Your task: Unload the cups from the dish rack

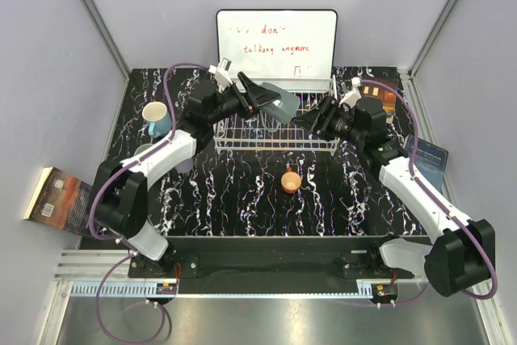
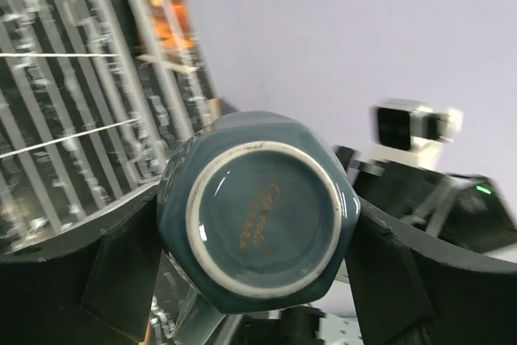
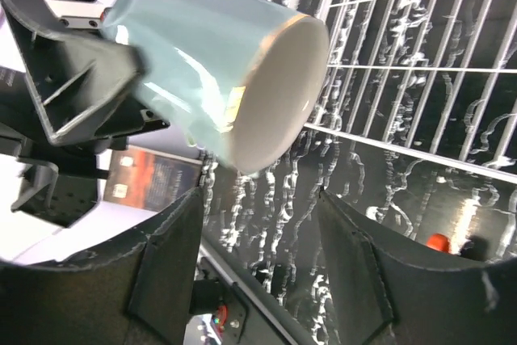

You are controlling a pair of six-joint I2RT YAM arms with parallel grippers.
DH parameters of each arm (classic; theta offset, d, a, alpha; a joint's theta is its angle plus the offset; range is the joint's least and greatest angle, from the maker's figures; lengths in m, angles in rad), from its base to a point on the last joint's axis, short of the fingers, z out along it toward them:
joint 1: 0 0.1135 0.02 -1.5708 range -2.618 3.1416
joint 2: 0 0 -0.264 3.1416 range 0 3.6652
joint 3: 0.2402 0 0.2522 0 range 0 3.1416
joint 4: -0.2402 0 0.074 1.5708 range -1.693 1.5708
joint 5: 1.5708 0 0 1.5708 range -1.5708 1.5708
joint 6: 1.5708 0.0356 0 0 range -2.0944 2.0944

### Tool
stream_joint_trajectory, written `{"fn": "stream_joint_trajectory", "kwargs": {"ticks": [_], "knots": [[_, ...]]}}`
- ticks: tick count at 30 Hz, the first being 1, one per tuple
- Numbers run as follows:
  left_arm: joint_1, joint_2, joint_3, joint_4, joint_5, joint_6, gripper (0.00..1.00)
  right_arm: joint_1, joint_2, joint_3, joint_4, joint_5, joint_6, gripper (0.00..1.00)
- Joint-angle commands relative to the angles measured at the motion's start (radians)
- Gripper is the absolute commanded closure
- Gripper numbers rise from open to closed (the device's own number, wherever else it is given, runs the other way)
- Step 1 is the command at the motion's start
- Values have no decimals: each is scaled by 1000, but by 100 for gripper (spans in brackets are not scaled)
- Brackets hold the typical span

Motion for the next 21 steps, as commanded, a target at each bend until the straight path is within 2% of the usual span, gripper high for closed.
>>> {"fn": "stream_joint_trajectory", "kwargs": {"ticks": [1,14,21], "knots": [[-11,-66,-49,322,36,-140,100,-3,-2,-41,166,-67,79,35],[-92,-38,-63,347,60,-160,100,11,9,-59,231,-57,92,40],[-147,-9,-54,356,69,-169,100,17,55,-58,257,-70,96,53]]}}
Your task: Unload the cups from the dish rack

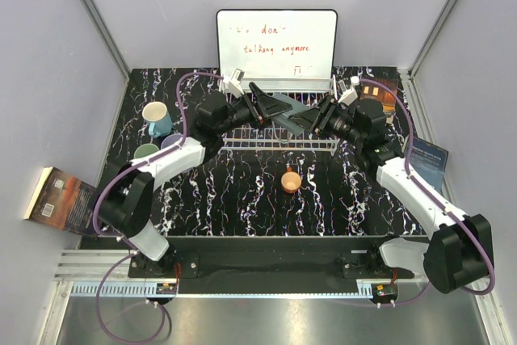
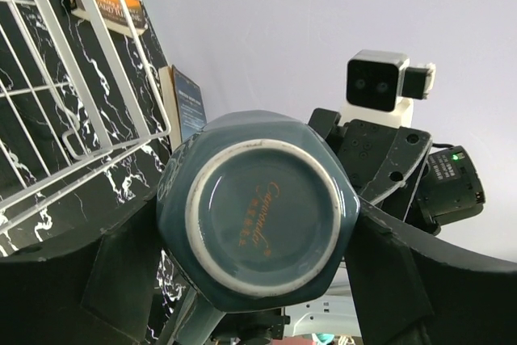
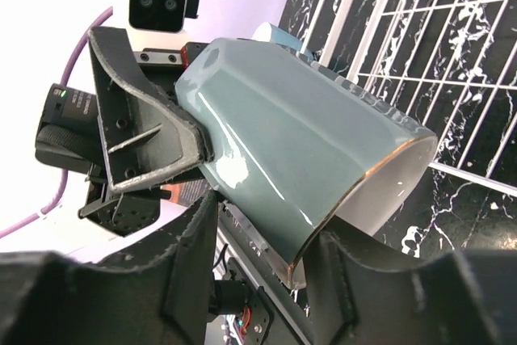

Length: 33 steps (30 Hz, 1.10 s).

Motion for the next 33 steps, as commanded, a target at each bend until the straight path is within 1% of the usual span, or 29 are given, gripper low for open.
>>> {"fn": "stream_joint_trajectory", "kwargs": {"ticks": [1,5,8,10,11,13,17,19,20,21,22,24,25,26,27,28,31,33], "knots": [[-56,-5,33,190,54,-42,100,8,41,-1,49,6,-2,55],[-85,13,33,206,51,-56,100,8,66,7,61,-11,-6,59],[-95,27,44,203,51,-55,100,10,84,10,64,-22,-10,67],[-95,33,51,201,51,-55,100,10,92,11,64,-27,-16,76],[-100,41,51,201,53,-53,100,10,93,11,63,-30,-18,86],[-103,49,54,197,51,-51,100,10,92,16,54,-30,-30,100],[-108,64,56,178,51,-47,100,10,76,27,31,-24,-53,100],[-111,76,64,160,54,-47,100,10,75,43,17,-22,-70,93],[-115,82,68,152,61,-45,100,10,78,50,9,-31,-73,87],[-118,88,77,149,65,-48,100,10,82,51,9,-36,-73,78],[-120,93,73,166,67,-57,100,10,83,51,9,-34,-72,75],[-120,96,68,172,71,-73,100,10,75,45,21,-33,-72,73],[-120,96,70,170,74,-73,100,10,73,42,21,-33,-72,73],[-120,96,70,167,80,-74,100,10,75,42,24,-33,-72,76],[-120,96,68,169,85,-76,100,10,70,42,23,-34,-73,86],[-120,99,68,172,91,-78,100,10,69,42,21,-36,-79,100],[-120,101,64,177,117,-85,100,8,64,51,7,-34,-91,100],[-118,101,65,163,127,-82,100,10,52,63,-31,-19,-102,100]]}}
